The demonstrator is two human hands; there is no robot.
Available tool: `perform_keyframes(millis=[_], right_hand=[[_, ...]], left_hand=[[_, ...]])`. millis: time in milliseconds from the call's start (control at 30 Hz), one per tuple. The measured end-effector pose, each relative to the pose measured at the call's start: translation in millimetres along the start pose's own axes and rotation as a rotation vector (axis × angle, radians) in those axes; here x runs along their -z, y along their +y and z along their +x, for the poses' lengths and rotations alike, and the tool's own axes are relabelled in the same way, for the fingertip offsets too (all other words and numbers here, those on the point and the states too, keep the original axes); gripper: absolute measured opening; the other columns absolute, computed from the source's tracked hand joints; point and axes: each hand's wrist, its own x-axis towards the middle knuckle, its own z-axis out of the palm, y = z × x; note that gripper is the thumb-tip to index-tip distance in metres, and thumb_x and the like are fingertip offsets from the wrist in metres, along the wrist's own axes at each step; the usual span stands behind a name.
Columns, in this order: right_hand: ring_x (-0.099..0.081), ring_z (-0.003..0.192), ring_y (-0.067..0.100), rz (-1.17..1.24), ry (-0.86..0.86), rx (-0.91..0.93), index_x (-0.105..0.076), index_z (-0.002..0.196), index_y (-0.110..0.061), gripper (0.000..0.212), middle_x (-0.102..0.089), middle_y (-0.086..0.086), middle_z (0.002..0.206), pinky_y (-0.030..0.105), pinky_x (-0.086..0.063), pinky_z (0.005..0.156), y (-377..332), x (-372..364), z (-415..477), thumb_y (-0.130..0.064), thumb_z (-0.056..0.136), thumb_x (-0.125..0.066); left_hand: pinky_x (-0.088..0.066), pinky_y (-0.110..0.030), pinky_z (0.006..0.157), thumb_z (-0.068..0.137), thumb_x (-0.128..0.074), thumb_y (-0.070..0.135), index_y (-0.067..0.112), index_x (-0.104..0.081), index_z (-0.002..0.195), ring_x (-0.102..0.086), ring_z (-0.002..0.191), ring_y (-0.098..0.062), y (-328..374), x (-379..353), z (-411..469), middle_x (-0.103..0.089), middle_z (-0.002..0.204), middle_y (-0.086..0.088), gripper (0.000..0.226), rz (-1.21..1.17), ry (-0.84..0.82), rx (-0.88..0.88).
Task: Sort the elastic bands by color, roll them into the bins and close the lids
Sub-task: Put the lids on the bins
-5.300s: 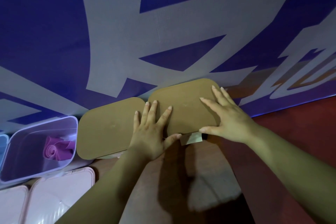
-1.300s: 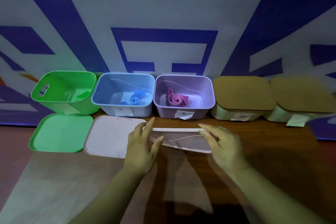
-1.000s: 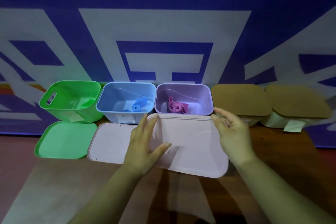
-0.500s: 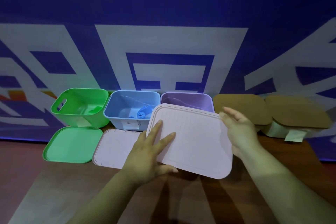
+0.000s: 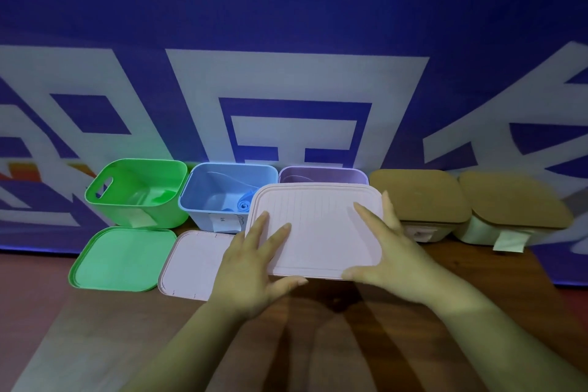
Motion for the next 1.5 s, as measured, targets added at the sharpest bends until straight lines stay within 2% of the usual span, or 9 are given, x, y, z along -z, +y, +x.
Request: perform_keyframes(millis=[133,267,467,667,933,1067,1200,1367,1500], right_hand=[[0.034,0.142,0.003,-0.113,-0.040,0.052,-0.003,0.150,-0.052,0.119,0.041,-0.023,0.150,0.036,-0.015,0.119,8,-2,4,-0.080,0.056,-0.071],[0.039,0.140,0.006,-0.181,-0.076,0.027,-0.005,0.150,-0.053,0.107,0.038,-0.021,0.153,0.039,-0.014,0.120,18,-2,11,-0.081,0.064,-0.063],[0.040,0.140,0.010,-0.275,-0.133,0.014,0.000,0.150,-0.051,0.102,0.038,-0.018,0.154,0.042,-0.015,0.120,35,4,36,-0.080,0.070,-0.057],[0.034,0.144,0.013,-0.322,-0.164,-0.005,0.006,0.149,-0.052,0.104,0.037,-0.019,0.154,0.044,-0.016,0.121,55,12,83,-0.086,0.069,-0.051],[0.031,0.145,0.013,-0.346,-0.199,-0.035,0.007,0.150,-0.049,0.102,0.034,-0.018,0.156,0.042,-0.022,0.119,75,13,152,-0.082,0.073,-0.052],[0.031,0.145,0.013,-0.370,-0.212,-0.033,0.004,0.152,-0.046,0.105,0.031,-0.015,0.158,0.040,-0.016,0.121,89,7,177,-0.081,0.072,-0.054],[0.030,0.146,0.016,-0.404,-0.216,-0.025,0.006,0.152,-0.044,0.107,0.031,-0.012,0.158,0.038,-0.007,0.121,101,0,188,-0.082,0.072,-0.053],[0.028,0.147,0.017,-0.421,-0.171,-0.021,0.006,0.153,-0.043,0.110,0.029,-0.011,0.159,0.037,-0.002,0.123,112,-8,189,-0.085,0.068,-0.050],[0.031,0.146,0.016,-0.466,-0.149,-0.012,0.006,0.153,-0.043,0.109,0.028,-0.010,0.160,0.037,0.005,0.122,119,-10,188,-0.090,0.067,-0.043]], left_hand=[[-0.029,-0.047,0.117,0.068,-0.018,0.097,0.050,-0.008,0.151,-0.019,0.148,-0.024,3,1,9,-0.001,0.165,0.010,0.096,0.006,-0.058,0.022],[-0.028,-0.047,0.118,0.065,-0.014,0.098,0.050,-0.006,0.151,-0.018,0.148,-0.024,6,-2,23,0.000,0.165,0.012,0.099,0.032,-0.113,0.032],[-0.026,-0.046,0.118,0.066,-0.017,0.097,0.048,0.001,0.150,-0.017,0.148,-0.027,8,-17,53,0.003,0.165,0.011,0.099,0.089,-0.191,0.048],[-0.024,-0.049,0.118,0.070,-0.026,0.094,0.046,-0.003,0.151,-0.015,0.148,-0.029,3,-31,97,0.001,0.165,0.008,0.096,0.103,-0.244,0.060],[-0.017,-0.050,0.119,0.073,-0.027,0.093,0.043,-0.007,0.152,-0.014,0.148,-0.032,-20,-62,157,-0.006,0.165,0.003,0.095,0.124,-0.204,0.056],[-0.010,-0.049,0.121,0.076,-0.032,0.087,0.040,-0.008,0.152,-0.010,0.149,-0.035,-22,-78,169,-0.007,0.165,-0.001,0.093,0.148,-0.213,0.076],[-0.008,-0.052,0.121,0.075,-0.028,0.086,0.038,-0.008,0.153,-0.006,0.149,-0.039,-22,-90,171,-0.006,0.165,-0.003,0.093,0.144,-0.205,0.078],[-0.005,-0.056,0.120,0.077,-0.030,0.087,0.038,-0.010,0.154,-0.001,0.150,-0.039,-22,-96,172,-0.007,0.165,-0.003,0.094,0.170,-0.183,0.063],[0.000,-0.058,0.119,0.077,-0.024,0.088,0.039,-0.003,0.154,0.009,0.150,-0.037,-20,-97,174,0.000,0.166,-0.002,0.094,0.185,-0.217,0.054]])
